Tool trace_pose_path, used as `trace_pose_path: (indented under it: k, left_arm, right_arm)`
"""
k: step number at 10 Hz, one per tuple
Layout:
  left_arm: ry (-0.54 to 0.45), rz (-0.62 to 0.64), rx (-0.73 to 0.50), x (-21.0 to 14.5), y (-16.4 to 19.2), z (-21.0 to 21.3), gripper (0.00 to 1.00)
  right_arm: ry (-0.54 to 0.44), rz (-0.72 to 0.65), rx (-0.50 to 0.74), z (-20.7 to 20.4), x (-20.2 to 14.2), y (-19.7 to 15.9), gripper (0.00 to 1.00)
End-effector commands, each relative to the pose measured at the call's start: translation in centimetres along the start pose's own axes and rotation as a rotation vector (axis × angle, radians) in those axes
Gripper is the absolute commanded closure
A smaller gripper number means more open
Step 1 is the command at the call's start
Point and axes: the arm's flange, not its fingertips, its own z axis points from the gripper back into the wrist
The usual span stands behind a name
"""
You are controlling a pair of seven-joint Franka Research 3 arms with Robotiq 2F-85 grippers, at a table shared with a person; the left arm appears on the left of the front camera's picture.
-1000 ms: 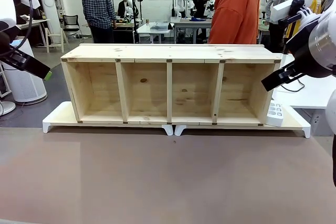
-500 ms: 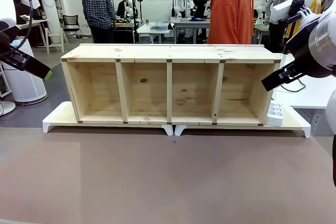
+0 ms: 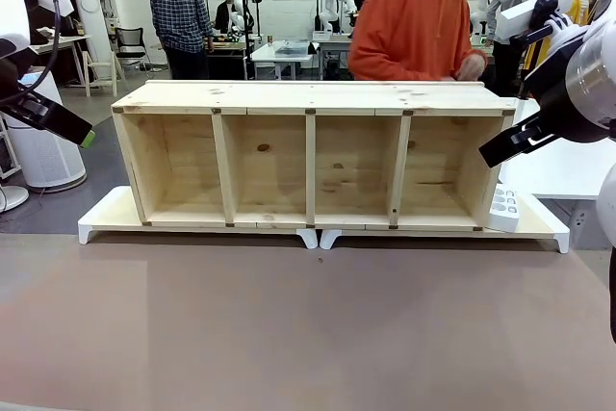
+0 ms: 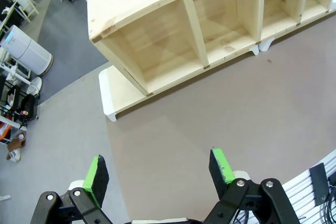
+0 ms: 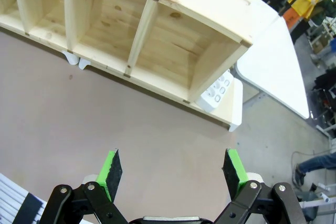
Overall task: Perform cable management.
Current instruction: When the cord part of the Power Cable appears at the lower middle area of the table and stops, grasp the cord part of the Power Cable.
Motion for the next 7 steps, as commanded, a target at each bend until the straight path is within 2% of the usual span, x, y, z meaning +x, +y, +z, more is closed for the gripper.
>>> trace_pose_path:
  k: [1, 7]
  left_arm:
    - [-0.004, 0.005, -0.002, 0.13, -0.14, -0.08, 0.0]
    - [-0.004, 0.005, -0.002, 0.13, -0.14, -0.08, 0.0]
  right_arm:
    - [-0.01, 0.008, 0.005, -0.29, 0.25, 0.11, 0.0]
    - [-0.01, 0.008, 0.005, -0.29, 0.25, 0.11, 0.0]
